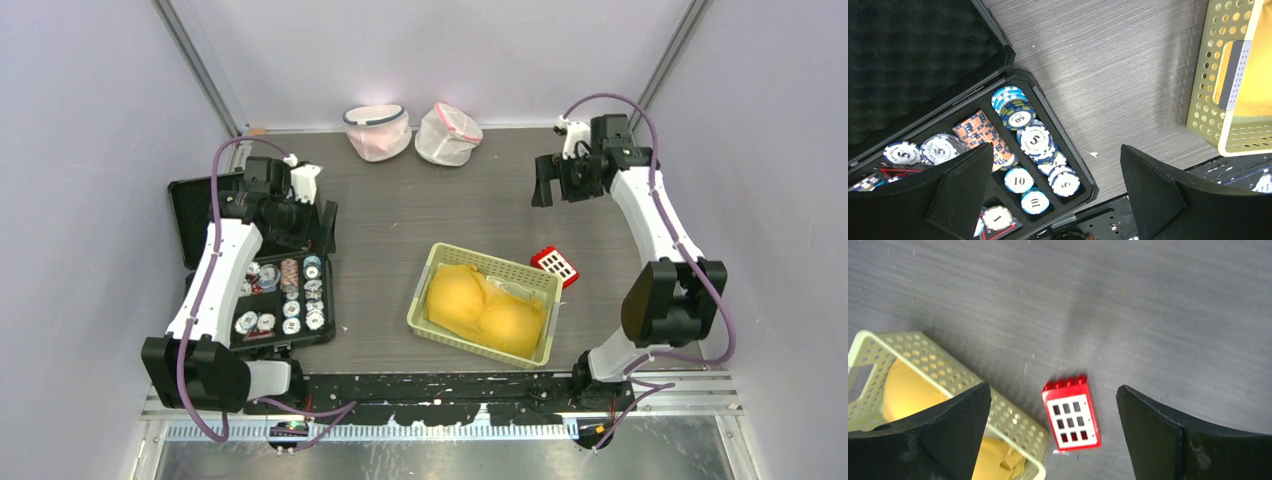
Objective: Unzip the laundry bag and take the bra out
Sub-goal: Unzip the laundry bag at the center of the board.
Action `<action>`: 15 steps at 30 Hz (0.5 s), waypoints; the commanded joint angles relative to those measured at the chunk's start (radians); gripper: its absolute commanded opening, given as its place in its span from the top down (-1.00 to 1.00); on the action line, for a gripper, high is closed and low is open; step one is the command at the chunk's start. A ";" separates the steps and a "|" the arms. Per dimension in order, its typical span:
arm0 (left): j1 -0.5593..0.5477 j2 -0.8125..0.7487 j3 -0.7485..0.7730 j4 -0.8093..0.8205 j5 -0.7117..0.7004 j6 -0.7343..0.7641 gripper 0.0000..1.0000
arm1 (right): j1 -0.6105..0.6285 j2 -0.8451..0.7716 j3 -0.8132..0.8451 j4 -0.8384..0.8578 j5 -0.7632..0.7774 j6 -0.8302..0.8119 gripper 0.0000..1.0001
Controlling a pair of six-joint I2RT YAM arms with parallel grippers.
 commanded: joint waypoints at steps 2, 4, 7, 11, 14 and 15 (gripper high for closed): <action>-0.002 -0.021 0.040 0.075 -0.008 -0.046 -1.00 | 0.077 0.126 0.191 0.107 0.042 -0.025 -1.00; -0.002 -0.022 0.039 0.085 -0.032 -0.061 -0.99 | 0.118 0.188 0.278 0.132 0.093 -0.021 -0.99; -0.003 -0.017 0.040 0.081 -0.033 -0.095 -0.99 | 0.168 0.283 0.386 0.169 0.124 -0.046 -1.00; -0.003 -0.020 0.028 0.072 -0.017 -0.118 -0.99 | 0.207 0.391 0.470 0.274 0.107 -0.094 -1.00; -0.002 -0.025 0.027 0.056 -0.014 -0.113 -0.99 | 0.213 0.413 0.407 0.483 0.046 -0.139 -1.00; -0.003 -0.026 0.027 0.052 -0.011 -0.113 -0.99 | 0.218 0.422 0.391 0.539 0.037 -0.163 -1.00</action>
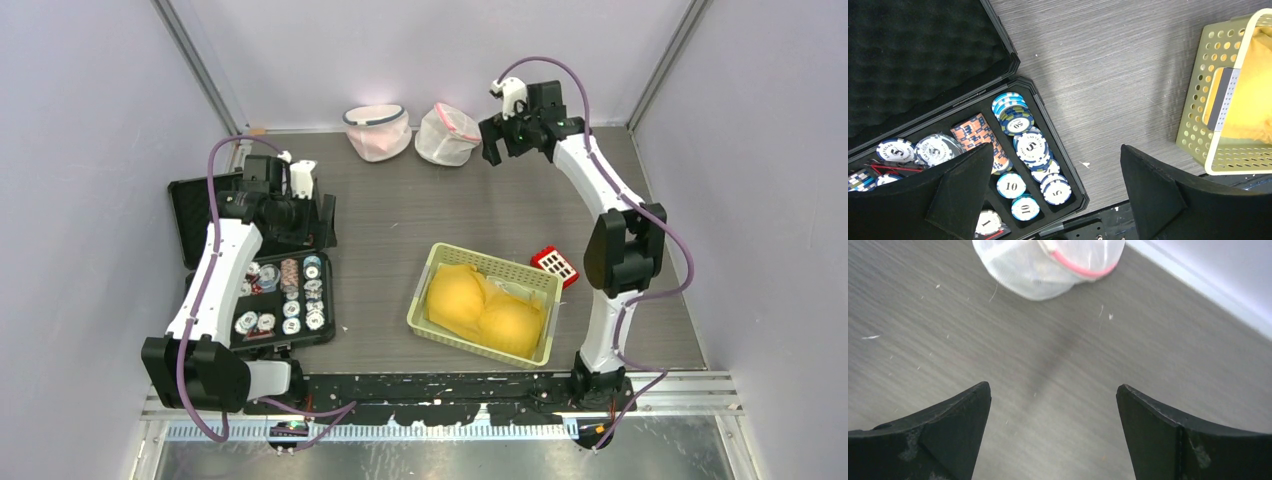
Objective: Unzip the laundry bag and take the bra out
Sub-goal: Unzip the laundry bag at the center of the board.
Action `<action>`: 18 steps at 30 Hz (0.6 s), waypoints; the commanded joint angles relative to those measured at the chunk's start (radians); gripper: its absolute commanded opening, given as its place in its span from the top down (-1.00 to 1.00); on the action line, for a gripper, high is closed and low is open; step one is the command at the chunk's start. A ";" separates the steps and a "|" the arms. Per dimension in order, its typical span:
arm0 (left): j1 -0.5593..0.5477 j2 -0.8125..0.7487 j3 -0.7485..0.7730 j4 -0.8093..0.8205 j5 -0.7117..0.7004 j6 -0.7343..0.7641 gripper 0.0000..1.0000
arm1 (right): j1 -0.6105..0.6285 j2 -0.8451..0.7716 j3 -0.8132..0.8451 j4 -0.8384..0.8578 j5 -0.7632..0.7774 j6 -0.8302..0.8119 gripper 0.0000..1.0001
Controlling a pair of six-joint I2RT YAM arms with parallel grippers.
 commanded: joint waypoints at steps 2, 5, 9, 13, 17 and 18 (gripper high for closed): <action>-0.003 -0.021 0.028 -0.004 0.018 -0.014 -0.99 | 0.017 0.053 -0.021 0.336 -0.051 -0.141 -1.00; -0.003 -0.011 0.022 -0.019 0.022 -0.013 -0.99 | 0.032 0.127 0.007 0.407 -0.064 -0.222 -0.99; -0.003 -0.012 0.017 -0.032 0.034 -0.015 -0.99 | 0.045 0.228 0.058 0.490 -0.064 -0.296 -1.00; -0.003 -0.005 0.027 -0.058 0.039 -0.014 -1.00 | 0.051 0.341 0.173 0.519 -0.071 -0.331 -0.94; -0.002 0.010 0.029 -0.075 0.050 -0.015 -0.99 | 0.057 0.433 0.258 0.555 -0.074 -0.367 -0.78; -0.003 0.014 0.031 -0.076 0.051 -0.015 -0.99 | 0.059 0.455 0.281 0.560 -0.074 -0.371 -0.74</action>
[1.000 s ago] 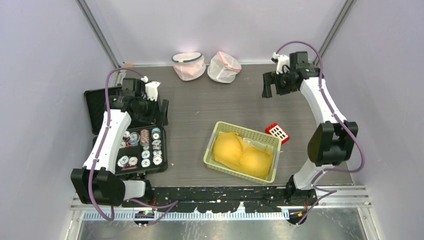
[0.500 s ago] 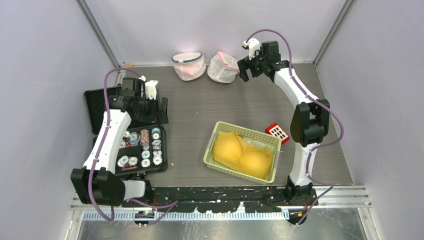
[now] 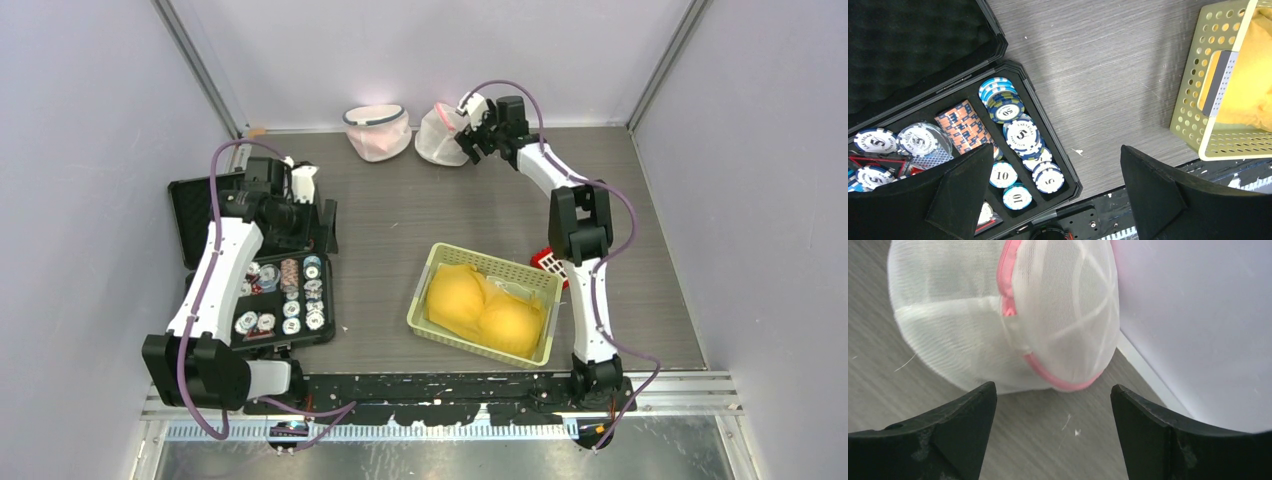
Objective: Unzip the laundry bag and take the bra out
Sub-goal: Unzip the laundry bag at the center of the board.
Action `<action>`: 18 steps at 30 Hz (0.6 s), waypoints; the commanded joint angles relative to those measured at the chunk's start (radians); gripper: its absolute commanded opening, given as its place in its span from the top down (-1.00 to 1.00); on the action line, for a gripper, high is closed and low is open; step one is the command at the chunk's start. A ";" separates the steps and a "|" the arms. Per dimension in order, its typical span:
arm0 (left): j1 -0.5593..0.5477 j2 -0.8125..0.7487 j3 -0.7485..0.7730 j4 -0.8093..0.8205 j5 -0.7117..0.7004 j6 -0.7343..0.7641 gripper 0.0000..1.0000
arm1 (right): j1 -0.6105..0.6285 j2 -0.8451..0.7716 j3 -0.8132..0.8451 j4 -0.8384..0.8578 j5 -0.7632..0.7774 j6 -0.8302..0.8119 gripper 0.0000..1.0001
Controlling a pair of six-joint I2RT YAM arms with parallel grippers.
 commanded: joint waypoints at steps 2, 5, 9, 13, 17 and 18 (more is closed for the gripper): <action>-0.001 0.017 0.042 -0.030 0.033 -0.006 -0.99 | 0.013 0.073 0.154 0.112 -0.020 -0.065 -0.65; -0.001 0.027 0.060 -0.037 0.025 0.003 -0.99 | 0.014 0.110 0.184 0.123 -0.022 -0.082 -0.54; -0.001 0.027 0.071 -0.030 0.026 0.016 -0.99 | 0.014 0.114 0.185 0.124 -0.040 -0.102 -0.39; -0.001 0.020 0.069 -0.017 0.032 0.023 -0.99 | 0.018 0.104 0.175 0.125 -0.054 -0.135 -0.18; -0.001 0.003 0.065 0.005 0.053 0.027 -0.99 | 0.018 0.073 0.155 0.122 -0.073 -0.144 0.00; -0.001 -0.004 0.063 0.012 0.055 0.029 -0.99 | 0.017 0.061 0.136 0.121 -0.082 -0.148 0.01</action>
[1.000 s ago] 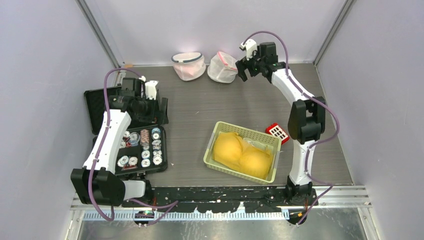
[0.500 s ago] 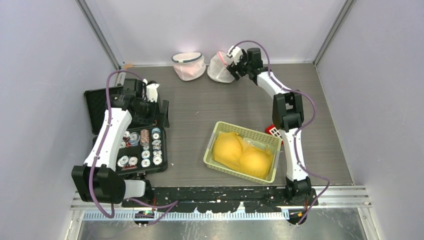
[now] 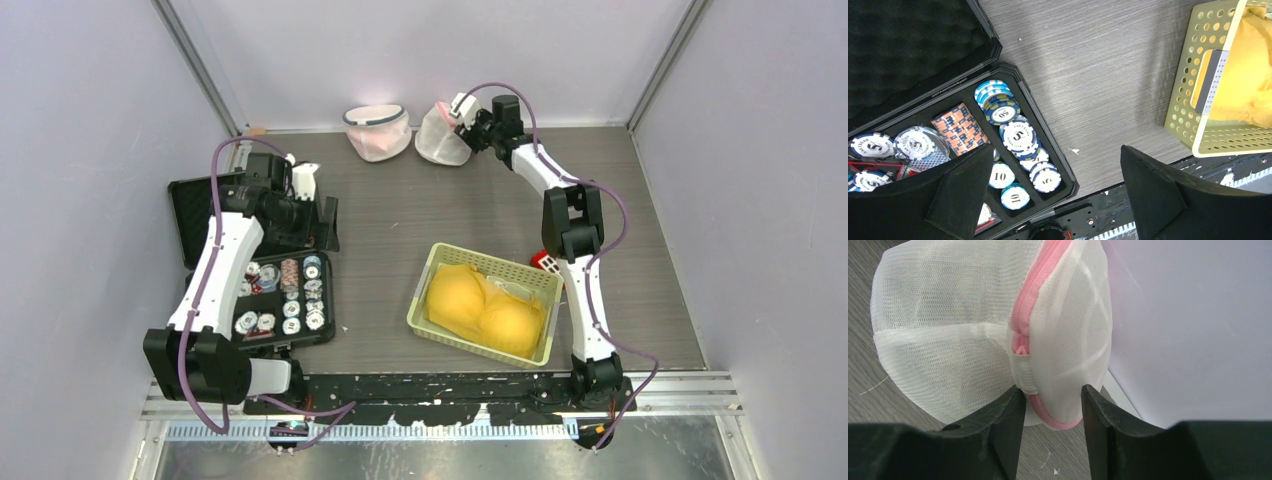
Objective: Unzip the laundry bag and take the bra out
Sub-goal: Unzip the laundry bag at the center of the board.
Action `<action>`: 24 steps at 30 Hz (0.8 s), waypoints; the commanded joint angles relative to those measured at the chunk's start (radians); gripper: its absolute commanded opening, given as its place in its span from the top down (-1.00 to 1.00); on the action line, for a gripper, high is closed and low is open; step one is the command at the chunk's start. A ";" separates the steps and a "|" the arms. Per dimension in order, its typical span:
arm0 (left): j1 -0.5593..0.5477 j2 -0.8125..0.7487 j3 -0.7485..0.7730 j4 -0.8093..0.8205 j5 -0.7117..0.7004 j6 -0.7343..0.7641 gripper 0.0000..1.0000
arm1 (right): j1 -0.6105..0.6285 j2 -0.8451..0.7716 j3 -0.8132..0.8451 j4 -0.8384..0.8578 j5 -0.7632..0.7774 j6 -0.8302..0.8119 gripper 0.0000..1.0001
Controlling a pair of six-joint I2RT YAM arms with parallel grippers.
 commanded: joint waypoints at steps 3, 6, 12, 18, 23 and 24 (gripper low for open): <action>-0.002 -0.056 0.025 0.053 0.054 0.047 -0.99 | 0.008 -0.111 -0.051 0.049 -0.067 -0.053 0.21; -0.001 -0.095 0.009 0.087 0.074 0.095 -0.99 | 0.008 -0.161 -0.085 0.029 -0.084 -0.060 0.43; -0.001 -0.215 -0.074 0.243 0.134 0.191 -0.99 | 0.009 -0.292 -0.178 -0.054 -0.149 -0.065 0.58; -0.001 -0.310 -0.170 0.369 0.252 0.287 -0.99 | 0.015 -0.418 -0.261 -0.213 -0.209 -0.073 0.74; -0.002 -0.358 -0.249 0.483 0.383 0.380 -0.99 | 0.022 -0.506 -0.316 -0.355 -0.263 -0.089 0.85; -0.001 -0.364 -0.265 0.502 0.417 0.408 -0.99 | 0.023 -0.522 -0.327 -0.381 -0.277 -0.094 0.88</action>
